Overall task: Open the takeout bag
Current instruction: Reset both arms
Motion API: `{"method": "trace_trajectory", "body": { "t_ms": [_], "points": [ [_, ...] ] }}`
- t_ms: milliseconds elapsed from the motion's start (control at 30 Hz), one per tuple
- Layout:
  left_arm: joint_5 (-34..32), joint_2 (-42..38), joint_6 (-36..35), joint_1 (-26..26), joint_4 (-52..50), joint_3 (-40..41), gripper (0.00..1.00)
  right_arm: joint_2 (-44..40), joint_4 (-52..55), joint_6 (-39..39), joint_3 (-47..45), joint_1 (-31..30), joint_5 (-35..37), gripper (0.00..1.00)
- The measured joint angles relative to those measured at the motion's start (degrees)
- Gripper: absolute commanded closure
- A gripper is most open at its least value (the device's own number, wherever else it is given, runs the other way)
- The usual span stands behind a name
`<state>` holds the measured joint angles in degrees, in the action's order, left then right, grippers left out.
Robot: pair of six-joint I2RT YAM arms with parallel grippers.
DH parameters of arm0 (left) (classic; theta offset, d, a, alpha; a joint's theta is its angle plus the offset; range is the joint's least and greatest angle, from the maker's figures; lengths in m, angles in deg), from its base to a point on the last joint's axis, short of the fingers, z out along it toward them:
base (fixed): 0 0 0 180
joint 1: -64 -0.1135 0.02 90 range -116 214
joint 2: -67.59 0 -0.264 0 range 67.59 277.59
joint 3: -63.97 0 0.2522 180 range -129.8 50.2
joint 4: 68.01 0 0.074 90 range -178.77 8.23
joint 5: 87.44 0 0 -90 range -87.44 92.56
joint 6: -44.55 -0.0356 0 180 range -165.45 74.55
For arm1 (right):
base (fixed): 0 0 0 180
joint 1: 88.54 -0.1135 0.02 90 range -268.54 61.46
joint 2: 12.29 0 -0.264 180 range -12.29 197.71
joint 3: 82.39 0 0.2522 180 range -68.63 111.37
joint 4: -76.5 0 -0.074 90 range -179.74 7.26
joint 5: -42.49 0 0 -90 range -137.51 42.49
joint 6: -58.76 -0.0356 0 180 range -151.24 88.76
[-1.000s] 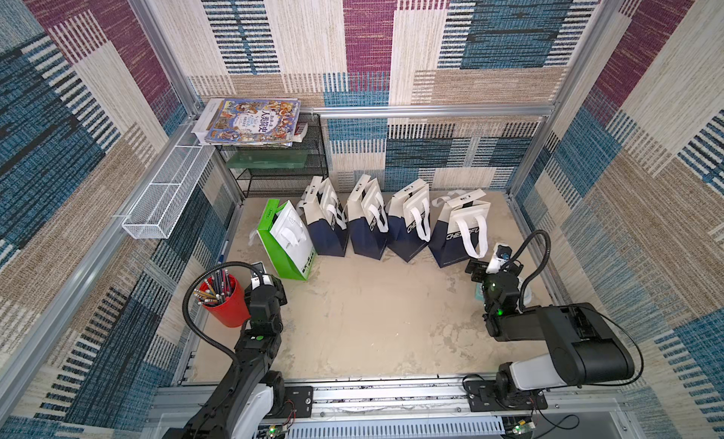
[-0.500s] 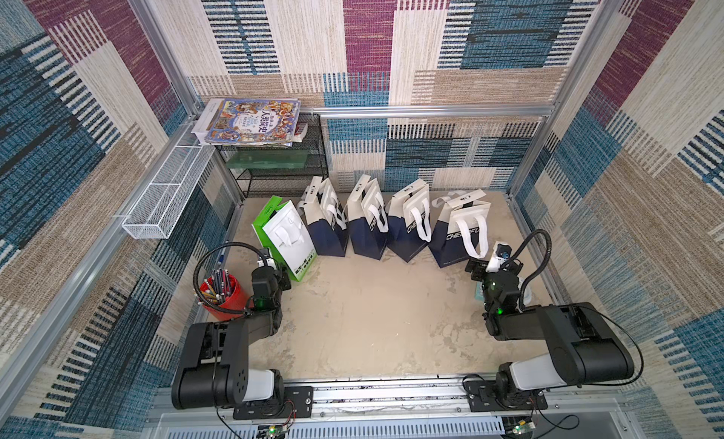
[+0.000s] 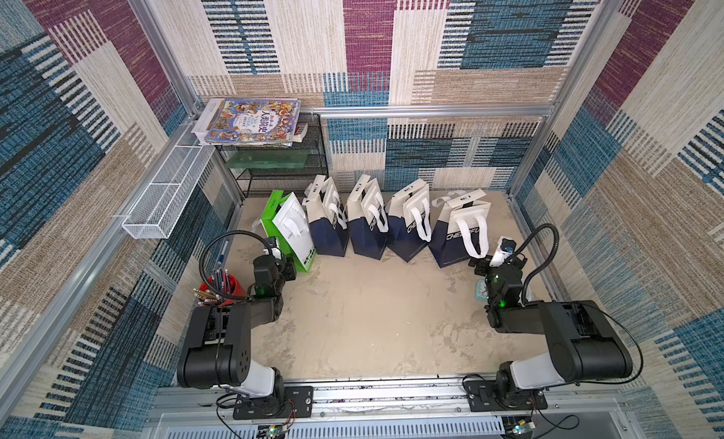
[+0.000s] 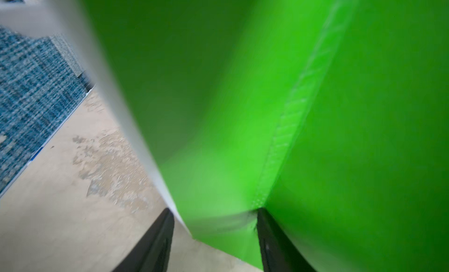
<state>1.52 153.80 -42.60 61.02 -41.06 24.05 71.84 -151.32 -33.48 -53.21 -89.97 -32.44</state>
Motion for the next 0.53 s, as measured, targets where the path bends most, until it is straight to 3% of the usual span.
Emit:
{"method": "trace_trajectory", "body": {
  "t_ms": [33,100,533],
  "points": [
    [-0.07,0.0,-0.09,0.0,-0.33,-0.09,0.27,0.0,0.17,-0.11,0.02,0.0,-0.5,0.05],
    [0.26,0.04,-0.15,0.0,-1.22,-0.24,0.01,0.0,0.37,-0.33,0.04,0.02,-0.5,0.05],
    [1.25,0.35,-0.72,0.28,-2.69,-0.76,0.01,0.55,1.57,-0.52,0.66,0.39,-2.01,0.05]
  ]
}}
